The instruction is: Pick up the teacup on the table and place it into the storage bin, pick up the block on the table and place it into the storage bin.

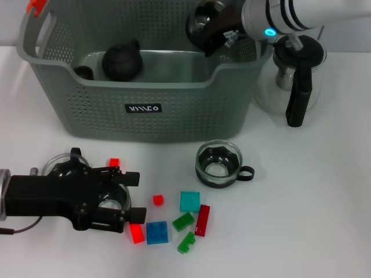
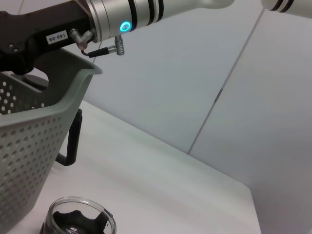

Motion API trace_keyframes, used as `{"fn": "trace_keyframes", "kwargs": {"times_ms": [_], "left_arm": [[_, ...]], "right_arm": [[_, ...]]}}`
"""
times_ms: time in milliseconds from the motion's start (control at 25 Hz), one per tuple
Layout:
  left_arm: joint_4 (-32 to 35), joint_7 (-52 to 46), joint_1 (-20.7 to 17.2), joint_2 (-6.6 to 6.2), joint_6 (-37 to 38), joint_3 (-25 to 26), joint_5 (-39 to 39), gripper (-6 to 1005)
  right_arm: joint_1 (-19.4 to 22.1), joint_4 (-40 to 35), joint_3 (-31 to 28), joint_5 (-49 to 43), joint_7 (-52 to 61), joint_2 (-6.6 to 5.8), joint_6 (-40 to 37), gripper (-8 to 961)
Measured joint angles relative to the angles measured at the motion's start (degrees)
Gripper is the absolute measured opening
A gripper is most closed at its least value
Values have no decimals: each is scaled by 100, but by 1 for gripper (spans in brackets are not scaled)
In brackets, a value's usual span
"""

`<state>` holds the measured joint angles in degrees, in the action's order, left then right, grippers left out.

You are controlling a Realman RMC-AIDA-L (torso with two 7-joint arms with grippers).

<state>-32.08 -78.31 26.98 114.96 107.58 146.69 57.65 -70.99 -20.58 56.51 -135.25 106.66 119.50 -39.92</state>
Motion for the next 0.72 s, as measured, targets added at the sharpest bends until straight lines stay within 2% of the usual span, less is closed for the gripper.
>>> {"fn": "trace_keyframes", "kwargs": {"times_ms": [720], "left_arm": [[60,-18,-9,9,-80,1,1,905]], "right_arm": [[-3,-69,44,-2,35,9,-138,116]]}}
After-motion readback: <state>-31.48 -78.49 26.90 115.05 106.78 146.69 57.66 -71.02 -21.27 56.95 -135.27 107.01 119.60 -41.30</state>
